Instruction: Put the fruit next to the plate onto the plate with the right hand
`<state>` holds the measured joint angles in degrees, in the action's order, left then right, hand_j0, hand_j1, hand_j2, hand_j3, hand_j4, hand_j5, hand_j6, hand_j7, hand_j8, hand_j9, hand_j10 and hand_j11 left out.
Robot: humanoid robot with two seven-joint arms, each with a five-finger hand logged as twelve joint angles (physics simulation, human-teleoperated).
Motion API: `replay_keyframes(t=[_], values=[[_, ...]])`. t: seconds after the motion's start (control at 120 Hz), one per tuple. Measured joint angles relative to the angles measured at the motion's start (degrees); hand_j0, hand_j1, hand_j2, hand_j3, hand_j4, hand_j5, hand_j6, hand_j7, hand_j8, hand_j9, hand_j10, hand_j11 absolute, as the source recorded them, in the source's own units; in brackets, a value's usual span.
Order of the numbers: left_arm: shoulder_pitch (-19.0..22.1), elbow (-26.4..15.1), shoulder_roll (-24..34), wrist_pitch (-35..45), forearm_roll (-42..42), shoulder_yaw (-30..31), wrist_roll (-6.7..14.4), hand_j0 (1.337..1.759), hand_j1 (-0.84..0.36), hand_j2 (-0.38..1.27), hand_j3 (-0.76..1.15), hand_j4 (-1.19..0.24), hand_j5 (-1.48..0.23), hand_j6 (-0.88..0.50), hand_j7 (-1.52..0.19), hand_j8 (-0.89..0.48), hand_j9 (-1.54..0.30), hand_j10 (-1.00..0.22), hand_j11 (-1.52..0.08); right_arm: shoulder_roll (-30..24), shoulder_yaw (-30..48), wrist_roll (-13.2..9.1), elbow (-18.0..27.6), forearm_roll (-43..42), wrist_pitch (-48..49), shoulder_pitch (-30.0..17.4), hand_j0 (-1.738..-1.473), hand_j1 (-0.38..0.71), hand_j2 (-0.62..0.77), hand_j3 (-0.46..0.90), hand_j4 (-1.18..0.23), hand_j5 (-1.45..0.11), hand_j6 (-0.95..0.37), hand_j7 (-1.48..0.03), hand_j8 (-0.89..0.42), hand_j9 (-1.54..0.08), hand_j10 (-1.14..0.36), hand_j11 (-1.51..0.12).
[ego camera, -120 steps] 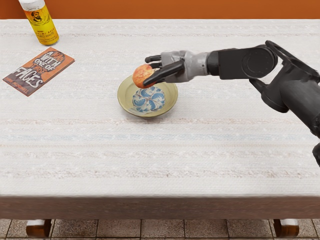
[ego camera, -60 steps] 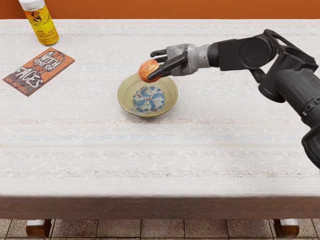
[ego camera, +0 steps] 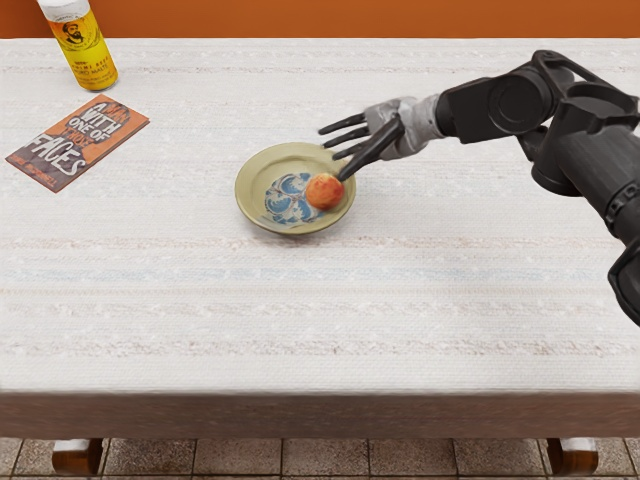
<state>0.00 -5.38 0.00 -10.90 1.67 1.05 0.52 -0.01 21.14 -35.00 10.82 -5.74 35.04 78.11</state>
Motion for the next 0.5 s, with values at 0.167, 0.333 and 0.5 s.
replay_keyframes(t=[0.167, 0.333, 0.5], values=[[0.0, 0.0, 0.0, 0.0, 0.0, 0.0, 0.0, 1.658, 0.35, 0.00, 0.00, 0.00, 0.00, 0.00, 0.00, 0.00, 0.00, 0.00, 0.00, -0.9, 0.0, 0.0, 0.2, 1.0, 0.0, 1.1, -1.657, -0.28, 0.04, 0.00, -0.11, -0.17, -0.08, -0.15, -0.05, -0.17, -0.11, -0.17], [0.0, 0.0, 0.0, 0.0, 0.0, 0.0, 0.0, 1.658, 0.35, 0.00, 0.00, 0.00, 0.00, 0.00, 0.00, 0.00, 0.00, 0.00, 0.00, -14.1, 8.9, 0.0, 0.6, 4.0, 0.0, -2.8, -1.657, -0.32, 0.02, 0.00, -0.05, -0.07, -0.04, -0.07, -0.02, -0.07, -0.05, -0.07], [0.0, 0.0, 0.0, 0.0, 0.0, 0.0, -0.1, 1.658, 0.35, 0.00, 0.00, 0.00, 0.00, 0.00, 0.00, 0.00, 0.00, 0.00, 0.00, -24.7, 12.3, 0.0, 0.7, 4.3, 0.0, -13.3, -1.658, -0.34, 0.01, 0.00, -0.02, -0.03, -0.01, -0.03, -0.01, -0.03, -0.02, -0.03]])
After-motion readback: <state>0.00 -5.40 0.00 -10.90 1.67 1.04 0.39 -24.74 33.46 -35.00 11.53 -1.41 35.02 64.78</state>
